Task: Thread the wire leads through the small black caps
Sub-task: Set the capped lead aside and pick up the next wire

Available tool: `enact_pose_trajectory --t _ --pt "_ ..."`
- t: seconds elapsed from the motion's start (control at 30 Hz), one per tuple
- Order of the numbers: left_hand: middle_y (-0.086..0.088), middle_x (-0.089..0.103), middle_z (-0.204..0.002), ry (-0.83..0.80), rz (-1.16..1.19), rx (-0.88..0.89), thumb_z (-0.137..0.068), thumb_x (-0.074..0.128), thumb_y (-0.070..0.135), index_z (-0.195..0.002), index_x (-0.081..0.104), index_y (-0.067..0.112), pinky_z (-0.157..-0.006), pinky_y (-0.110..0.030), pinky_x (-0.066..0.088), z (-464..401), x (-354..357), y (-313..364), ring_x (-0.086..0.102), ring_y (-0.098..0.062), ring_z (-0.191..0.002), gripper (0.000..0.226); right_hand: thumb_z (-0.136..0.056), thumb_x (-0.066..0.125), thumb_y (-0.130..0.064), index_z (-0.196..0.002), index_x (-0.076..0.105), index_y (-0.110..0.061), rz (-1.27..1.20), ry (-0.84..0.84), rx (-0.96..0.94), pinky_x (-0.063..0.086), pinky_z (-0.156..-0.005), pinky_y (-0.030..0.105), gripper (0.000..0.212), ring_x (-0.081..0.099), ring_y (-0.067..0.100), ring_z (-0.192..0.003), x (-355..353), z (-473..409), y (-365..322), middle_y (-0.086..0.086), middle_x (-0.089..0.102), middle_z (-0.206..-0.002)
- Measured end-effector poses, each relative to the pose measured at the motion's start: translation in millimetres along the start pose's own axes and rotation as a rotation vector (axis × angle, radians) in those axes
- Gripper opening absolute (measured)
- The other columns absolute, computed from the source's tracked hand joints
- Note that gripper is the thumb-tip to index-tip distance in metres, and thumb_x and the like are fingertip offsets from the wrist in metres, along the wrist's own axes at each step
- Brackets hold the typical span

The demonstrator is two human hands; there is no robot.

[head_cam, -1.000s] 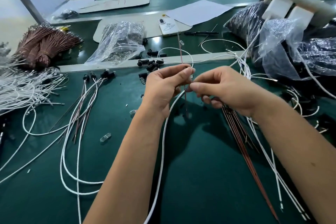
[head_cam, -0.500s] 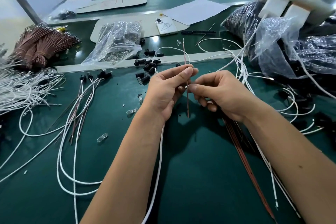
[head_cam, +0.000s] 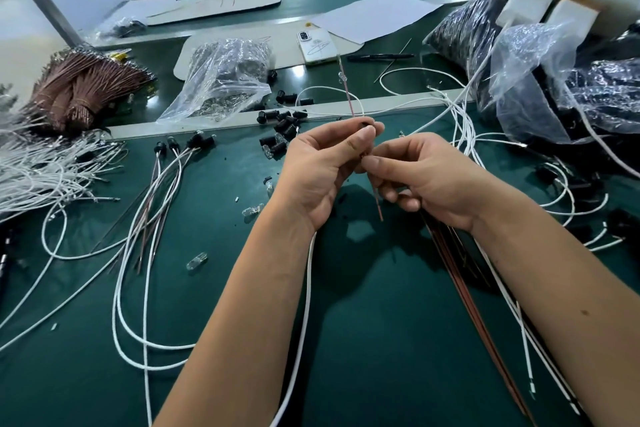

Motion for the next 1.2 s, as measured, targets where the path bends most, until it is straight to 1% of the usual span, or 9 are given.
enact_pose_trajectory --t 0.07,0.17,0.27,0.33,0.5,0.6,0.77,0.97,1.2 --pt "-0.009 0.076 -0.096 0.009 -0.007 -0.001 -0.072 0.074 0.011 -0.096 0.072 0.002 -0.076 -0.028 0.053 1 1 0 0.064 -0.013 -0.074 0.026 -0.076 0.079 -0.030 -0.093 0.077 -0.003 -0.010 0.014 0.003 0.033 -0.035 0.015 0.032 0.052 0.007 -0.050 0 0 1 0.001 0.061 -0.066" --pt "-0.008 0.076 -0.096 0.040 -0.050 -0.015 -0.080 0.075 0.006 -0.097 0.074 0.004 -0.074 -0.024 0.055 2 -1 2 0.066 -0.012 -0.076 0.017 -0.074 0.081 -0.029 -0.084 0.080 -0.014 -0.035 0.045 0.008 0.034 -0.036 0.015 0.018 0.054 0.009 -0.050 -4 -1 0 0.004 0.063 -0.067" --pt "-0.002 0.074 -0.081 0.095 -0.206 -0.002 -0.083 0.077 0.004 -0.093 0.076 0.010 -0.063 -0.018 0.053 2 -11 7 0.065 -0.009 -0.069 0.011 -0.071 0.083 -0.030 -0.083 0.081 -0.016 -0.084 0.145 -0.029 0.039 -0.039 0.016 0.018 0.062 0.011 -0.057 -11 0 -3 0.006 0.071 -0.073" --pt "-0.003 0.072 -0.074 0.103 -0.310 -0.022 -0.081 0.080 0.003 -0.090 0.078 0.012 -0.061 -0.018 0.053 3 -18 8 0.062 -0.010 -0.063 0.012 -0.074 0.082 -0.026 -0.084 0.081 -0.015 -0.118 0.220 -0.114 0.046 -0.043 0.017 0.014 0.070 0.013 -0.064 -15 0 -7 0.007 0.075 -0.078" --pt "-0.011 0.076 -0.083 0.013 -0.553 -0.012 -0.074 0.082 -0.007 -0.085 0.079 0.014 -0.076 -0.024 0.058 4 -27 12 0.069 -0.015 -0.073 0.024 -0.086 0.079 -0.002 -0.092 0.075 -0.007 -0.046 0.404 -0.370 0.059 -0.060 0.023 0.009 0.077 0.024 -0.072 -21 4 -21 0.011 0.077 -0.079" --pt "-0.009 0.078 -0.083 -0.015 -0.627 0.000 -0.071 0.083 -0.010 -0.080 0.078 0.016 -0.080 -0.029 0.060 4 -26 11 0.071 -0.016 -0.075 0.028 -0.087 0.081 -0.004 -0.092 0.075 -0.005 0.036 0.441 -0.476 0.060 -0.059 0.029 0.008 0.077 0.029 -0.073 -20 8 -27 0.012 0.077 -0.080" --pt "-0.008 0.078 -0.084 -0.023 -0.622 0.007 -0.069 0.083 -0.012 -0.078 0.075 0.013 -0.072 -0.025 0.060 3 -24 9 0.075 -0.016 -0.076 0.028 -0.087 0.082 -0.007 -0.091 0.075 -0.009 0.153 0.456 -0.575 0.058 -0.052 0.030 0.008 0.077 0.029 -0.071 -18 12 -33 0.010 0.077 -0.079" --pt "-0.014 0.078 -0.088 0.013 -0.583 0.014 -0.071 0.083 -0.010 -0.082 0.075 0.008 -0.083 -0.032 0.061 2 -25 9 0.073 -0.020 -0.079 0.023 -0.087 0.083 -0.011 -0.091 0.076 -0.011 0.214 0.456 -0.588 0.057 -0.050 0.027 0.008 0.077 0.025 -0.070 -16 13 -31 0.006 0.077 -0.079" --pt "-0.014 0.078 -0.090 0.008 -0.543 -0.005 -0.075 0.082 -0.007 -0.089 0.073 0.004 -0.077 -0.024 0.058 3 -22 10 0.072 -0.016 -0.077 0.020 -0.087 0.083 -0.010 -0.090 0.076 -0.012 0.228 0.458 -0.615 0.057 -0.050 0.029 0.008 0.077 0.027 -0.072 -12 14 -33 0.007 0.077 -0.081"
Point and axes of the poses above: each hand's wrist, its own z-axis away from the middle knuckle, its own x-axis out of the palm, y = z × x, the point moved 5 cm from there along -z, towards the middle knuckle
